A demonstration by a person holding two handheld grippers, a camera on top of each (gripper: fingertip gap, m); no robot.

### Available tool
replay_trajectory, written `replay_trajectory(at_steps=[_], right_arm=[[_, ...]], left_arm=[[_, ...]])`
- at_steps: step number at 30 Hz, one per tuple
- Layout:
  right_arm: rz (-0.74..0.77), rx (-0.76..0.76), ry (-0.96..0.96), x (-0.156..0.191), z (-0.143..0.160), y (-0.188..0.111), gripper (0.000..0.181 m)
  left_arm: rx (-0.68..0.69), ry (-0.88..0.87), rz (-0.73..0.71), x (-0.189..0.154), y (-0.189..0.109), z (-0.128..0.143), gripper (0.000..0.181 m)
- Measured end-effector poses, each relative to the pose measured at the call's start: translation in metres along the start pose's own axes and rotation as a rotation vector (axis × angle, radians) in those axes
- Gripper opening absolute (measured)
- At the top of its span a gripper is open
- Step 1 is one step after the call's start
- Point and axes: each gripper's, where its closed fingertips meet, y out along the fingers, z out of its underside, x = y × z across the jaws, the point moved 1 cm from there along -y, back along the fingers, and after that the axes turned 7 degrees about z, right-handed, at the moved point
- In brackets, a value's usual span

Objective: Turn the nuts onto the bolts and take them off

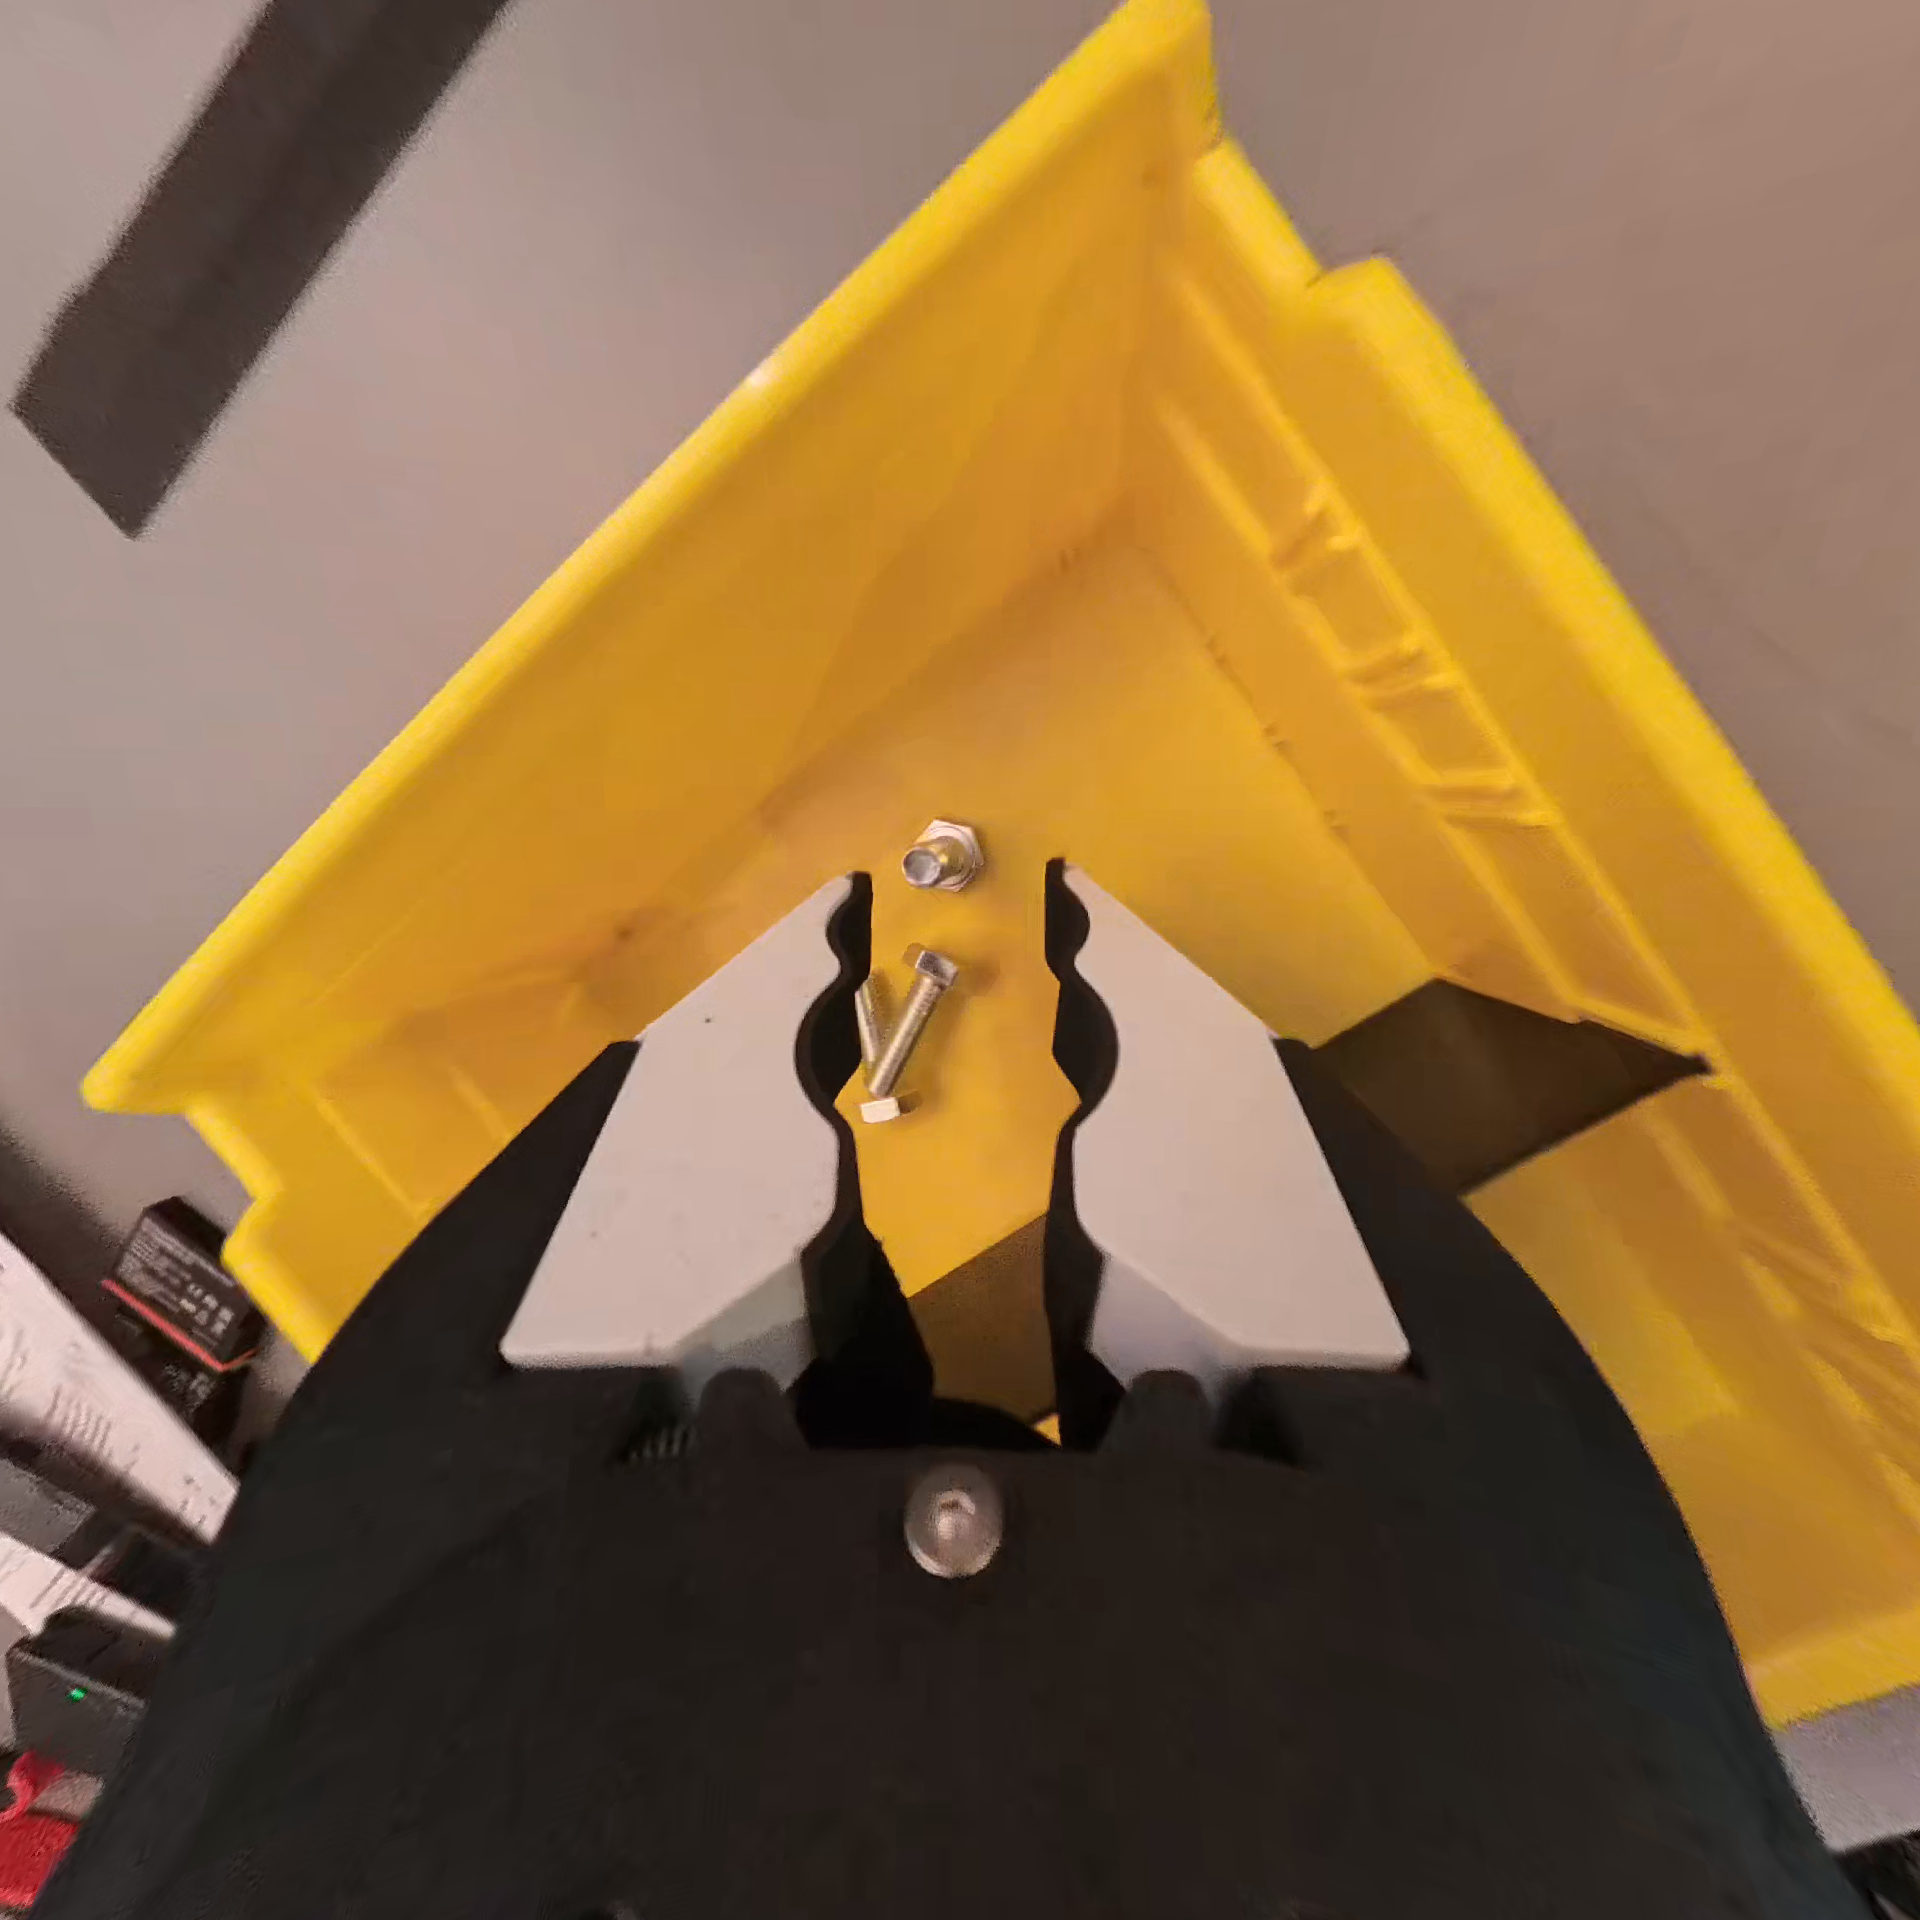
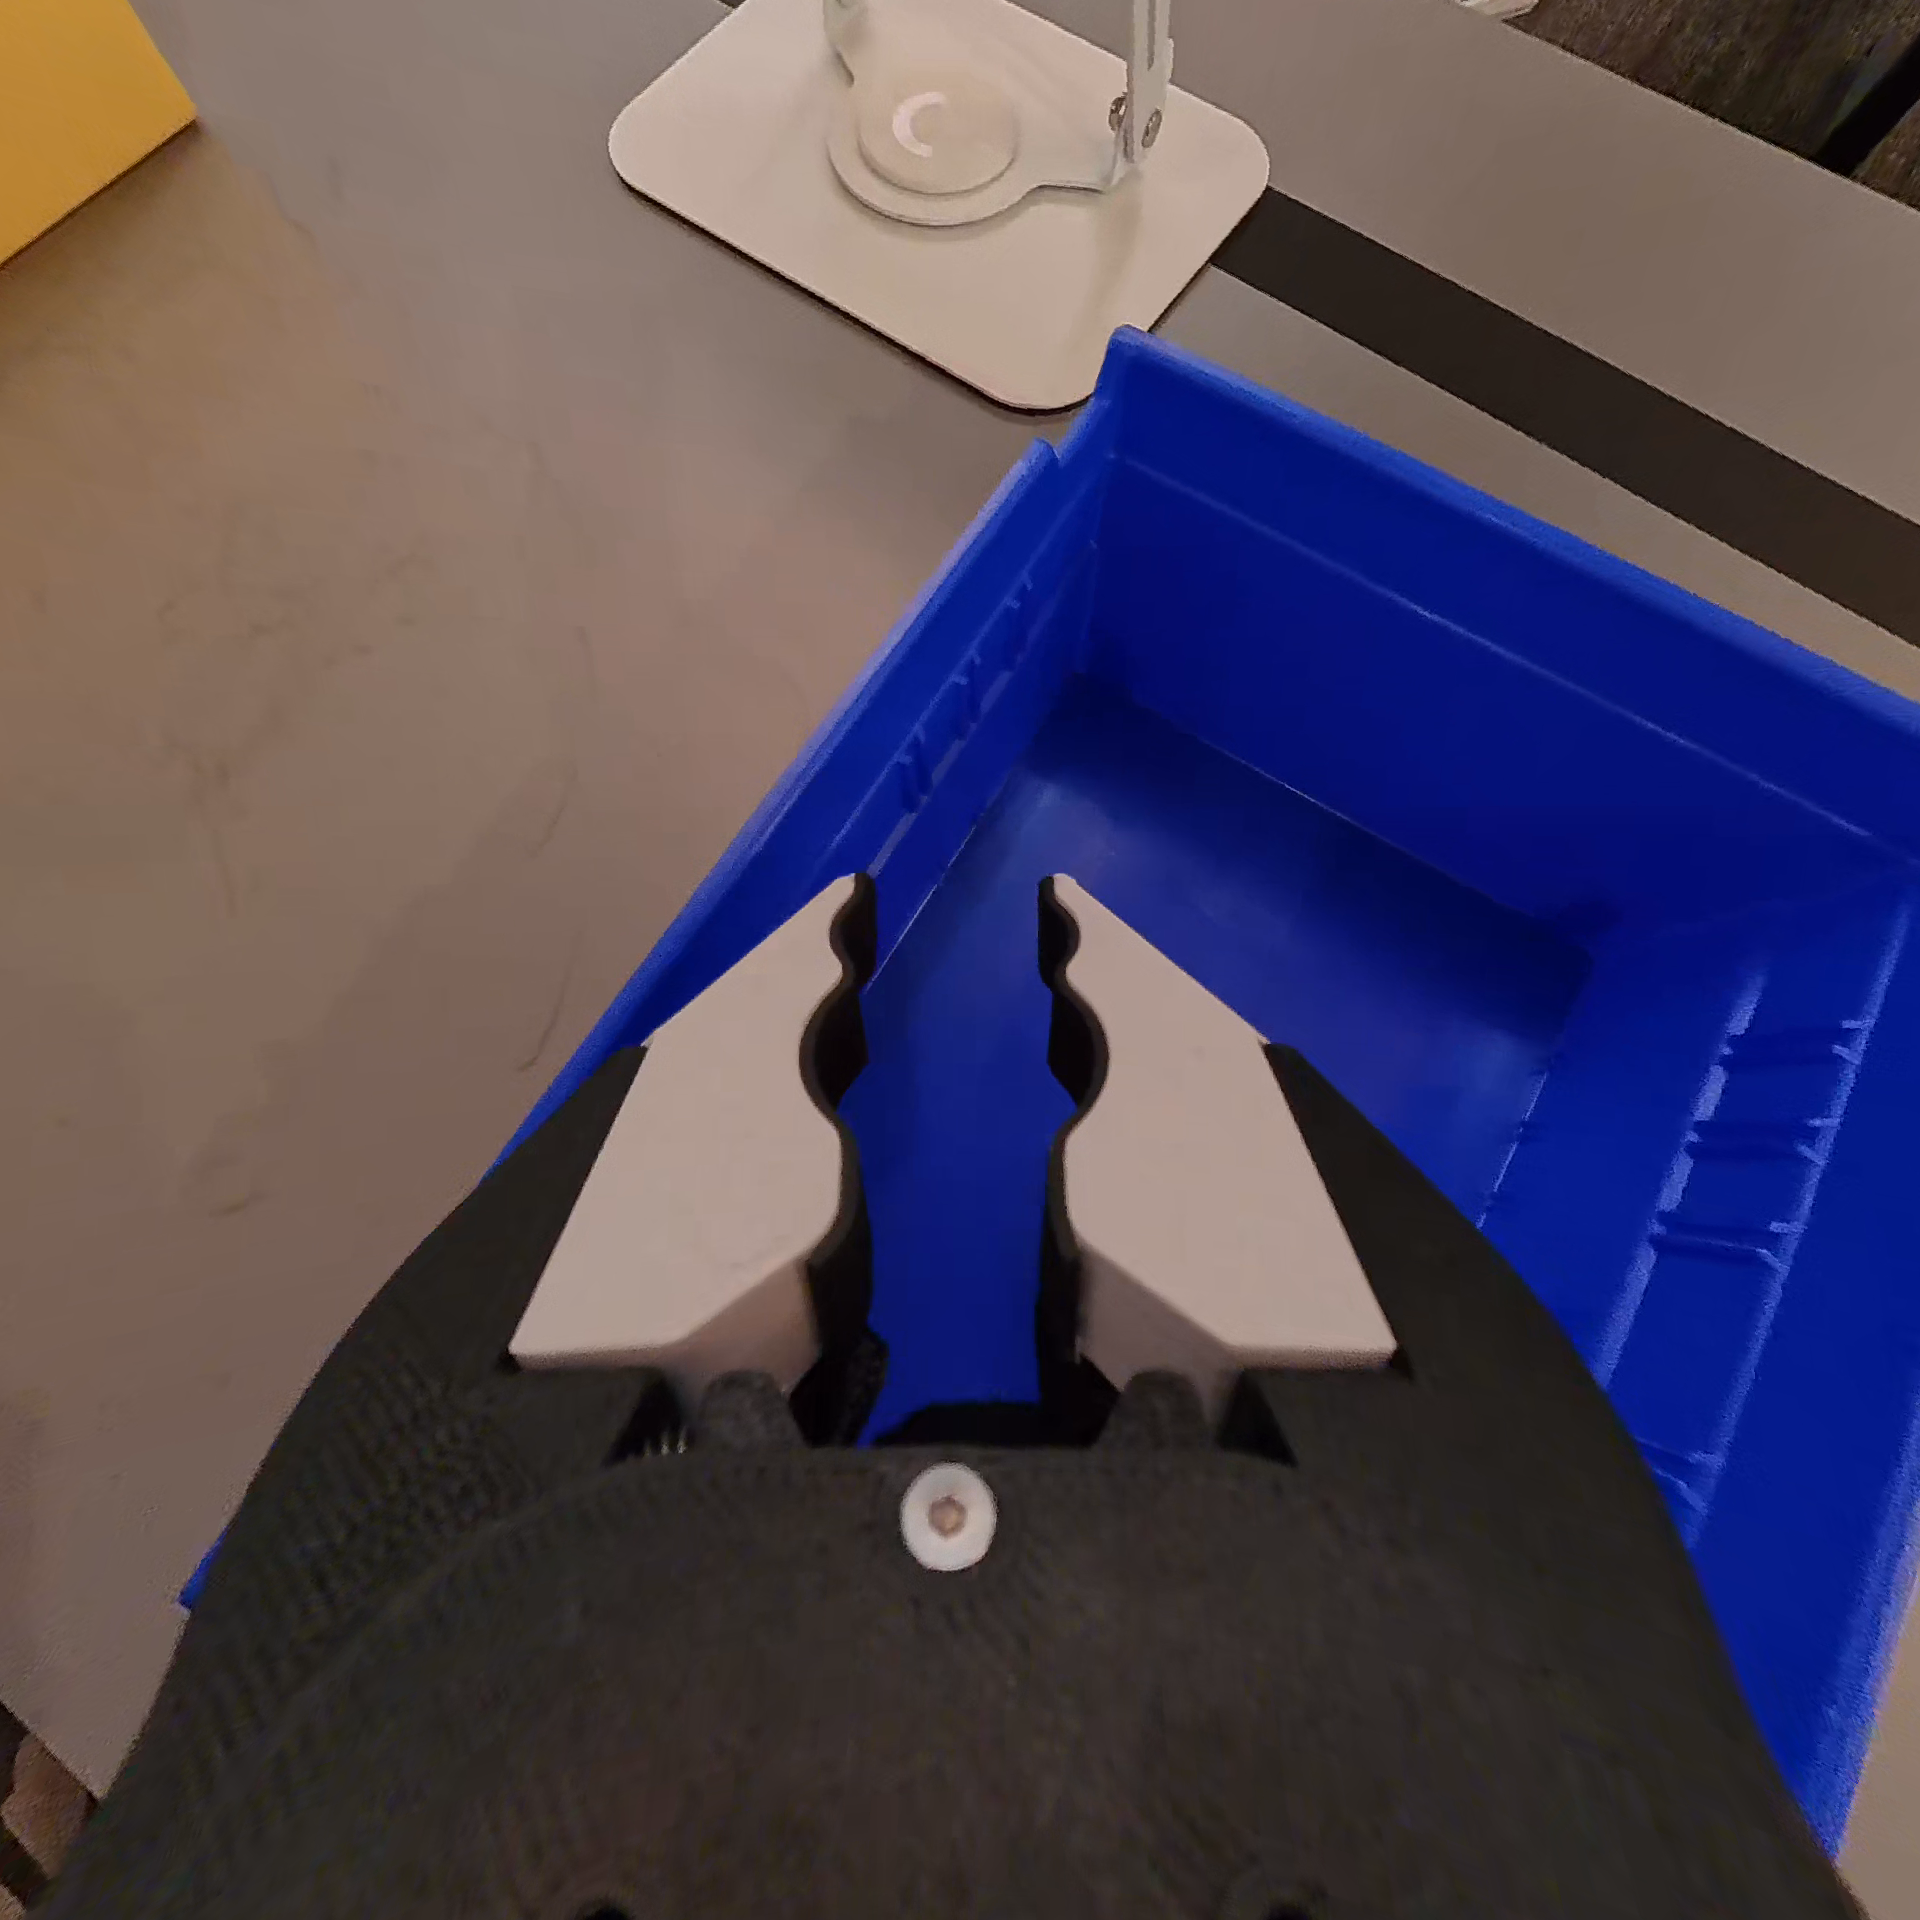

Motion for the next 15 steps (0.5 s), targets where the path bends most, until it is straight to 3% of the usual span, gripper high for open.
replay_trajectory(at_steps=[10, 15], right_arm=[[-0.013, -0.007, -0.007, 0.002, -0.001, 0.003, 0.029], [0.001, -0.026, -0.007, 0.000, -0.006, -0.002, 0.029]], left_arm=[[0.109, -0.006, 0.032, 0.004, 0.031, 0.009, 0.008], [0.107, 0.013, 0.031, 0.003, 0.030, 0.008, 0.008]])
